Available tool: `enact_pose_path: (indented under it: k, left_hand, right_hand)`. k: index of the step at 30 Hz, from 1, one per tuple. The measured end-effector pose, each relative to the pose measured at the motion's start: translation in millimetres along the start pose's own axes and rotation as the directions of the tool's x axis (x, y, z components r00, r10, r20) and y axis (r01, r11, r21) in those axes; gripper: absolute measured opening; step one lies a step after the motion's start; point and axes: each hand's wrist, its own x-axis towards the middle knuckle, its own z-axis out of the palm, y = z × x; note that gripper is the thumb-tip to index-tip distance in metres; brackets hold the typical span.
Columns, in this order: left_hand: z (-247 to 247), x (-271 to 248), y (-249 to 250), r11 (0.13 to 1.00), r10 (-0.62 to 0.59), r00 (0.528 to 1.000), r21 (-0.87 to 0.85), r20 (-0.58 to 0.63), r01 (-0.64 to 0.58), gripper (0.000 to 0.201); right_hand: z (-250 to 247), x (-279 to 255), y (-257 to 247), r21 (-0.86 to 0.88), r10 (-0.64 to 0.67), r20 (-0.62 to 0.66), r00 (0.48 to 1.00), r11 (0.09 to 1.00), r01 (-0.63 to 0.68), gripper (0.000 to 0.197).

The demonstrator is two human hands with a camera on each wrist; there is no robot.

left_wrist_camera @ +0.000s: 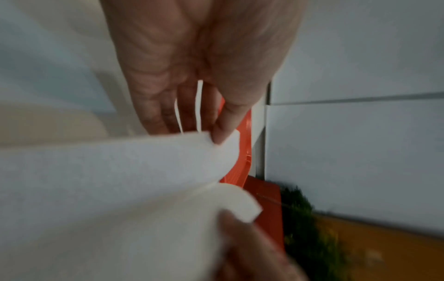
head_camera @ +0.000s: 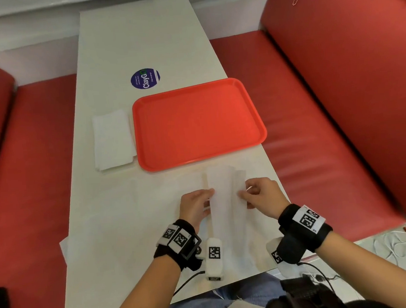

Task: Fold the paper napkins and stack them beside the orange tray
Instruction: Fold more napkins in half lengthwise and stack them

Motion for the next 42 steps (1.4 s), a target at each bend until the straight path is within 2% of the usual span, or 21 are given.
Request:
enact_pose_path:
  k: [1,3,4,5,6,7,9,11,12,14,17,20,22,24,26,29,31,34,37,39,42]
  left_hand:
    - [-3.9,2.2,-2.0,0.992,0.081,0.995,0.103,-0.064,-0.074,0.017]
    - [-11.1,4.2,-4.5,0.909,0.310,0.945,0.323,-0.108,-0.261,0.031]
    - [-13.4,3.1,-3.1,0.872,0.389,0.917,0.356,-0.087,-0.336,0.035]
    - [-13.8,-0.7,0.7,0.871,0.415,0.909,0.309,-0.046,-0.382,0.038]
    - [-14.1,-5.5,5.1,0.902,0.389,0.921,0.203,0.007,-0.382,0.046]
    - [-14.0,-11.3,10.8,0.941,0.326,0.942,0.072,0.075,-0.331,0.056]
    - [-17.9,-19.3,17.2,0.973,0.178,0.960,-0.186,0.218,-0.138,0.079]
    - [-24.0,-24.1,20.0,0.963,0.112,0.947,-0.267,0.302,-0.029,0.088]
    - [-25.9,-26.7,21.7,0.965,0.097,0.946,-0.261,0.308,-0.014,0.087]
    - [-30.2,-30.0,25.3,0.976,0.082,0.970,-0.214,0.227,-0.033,0.079]
    - [-42.2,-29.7,29.6,0.985,0.117,0.989,-0.136,0.095,-0.103,0.051]
    - [-56.5,-27.2,29.7,0.990,0.119,0.992,-0.077,0.052,-0.115,0.037]
    - [-63.6,-27.6,29.9,0.995,0.076,0.996,-0.070,0.051,-0.072,0.033]
    - [-71.5,-26.8,28.6,0.996,0.040,0.998,-0.086,0.050,-0.036,0.031]
    - [-80.5,-23.9,23.4,0.999,0.015,0.999,-0.034,0.041,-0.014,0.028]
    - [-96.6,-16.7,11.5,0.980,0.020,0.997,0.199,-0.073,-0.005,0.026]
    - [-105.1,-16.3,8.1,0.923,0.081,0.991,0.383,-0.104,-0.035,0.023]
    - [-111.2,-20.8,9.3,0.871,0.149,0.985,0.483,-0.084,-0.090,0.021]
    - [-105.1,-27.6,14.6,0.878,0.195,0.981,0.447,-0.002,-0.173,0.013]
    - [-93.2,-34.7,22.5,0.906,0.144,0.986,0.391,0.079,-0.163,0.009]
    - [-82.9,-34.9,26.4,0.945,0.050,0.975,0.307,0.215,-0.116,0.042]
  right_hand:
    - [-2.6,-0.9,-4.1,-0.037,-0.041,0.020,0.999,0.998,0.042,0.017]
    - [-4.0,-9.8,-27.3,-0.059,-0.143,0.113,0.983,0.987,0.151,0.027]
    - [-1.3,-12.8,-36.7,-0.007,-0.183,0.168,0.969,0.982,0.186,0.033]
    - [-1.1,-14.1,-45.7,0.086,-0.203,0.195,0.960,0.978,0.190,0.032]
    - [-2.1,-12.8,-51.8,0.198,-0.208,0.180,0.961,0.965,0.172,0.022]
    - [-6.5,-12.7,-58.7,0.320,-0.194,0.162,0.968,0.938,0.134,0.013]
    - [-13.6,-8.7,-64.1,0.484,-0.159,0.120,0.980,0.871,0.082,0.026]
    - [-18.3,-3.9,-68.2,0.500,-0.167,0.065,0.984,0.858,0.113,0.029]
    - [-19.5,-1.8,-65.8,0.476,-0.176,0.037,0.984,0.869,0.137,0.029]
    - [-19.5,2.5,-55.7,0.363,-0.177,0.010,0.984,0.918,0.162,0.024]
    - [-15.5,6.7,-41.4,0.164,-0.143,-0.034,0.989,0.976,0.147,0.012]
    - [-3.4,8.3,-36.5,0.083,-0.098,-0.010,0.995,0.992,0.099,0.009]
    - [7.7,9.4,-39.9,0.073,-0.088,0.011,0.996,0.993,0.087,0.008]
    - [19.0,11.9,-45.9,0.104,-0.084,0.003,0.996,0.991,0.083,0.016]
    - [30.4,15.4,-49.4,0.084,-0.075,0.015,0.997,0.994,0.074,0.036]
    - [49.4,19.1,-44.5,-0.011,0.042,0.115,0.992,0.999,-0.041,0.053]
    - [58.4,19.8,-38.7,-0.008,0.127,0.168,0.977,0.992,-0.128,0.058]
    - [62.8,21.7,-32.6,-0.025,0.153,0.158,0.976,0.988,-0.151,0.061]
    - [64.0,24.3,-36.6,0.002,0.127,0.167,0.978,0.992,-0.129,0.057]
    - [64.7,26.3,-42.9,0.043,0.109,0.197,0.974,0.992,-0.120,0.051]
    - [65.1,27.1,-52.3,0.072,0.123,0.295,0.948,0.986,-0.150,0.041]
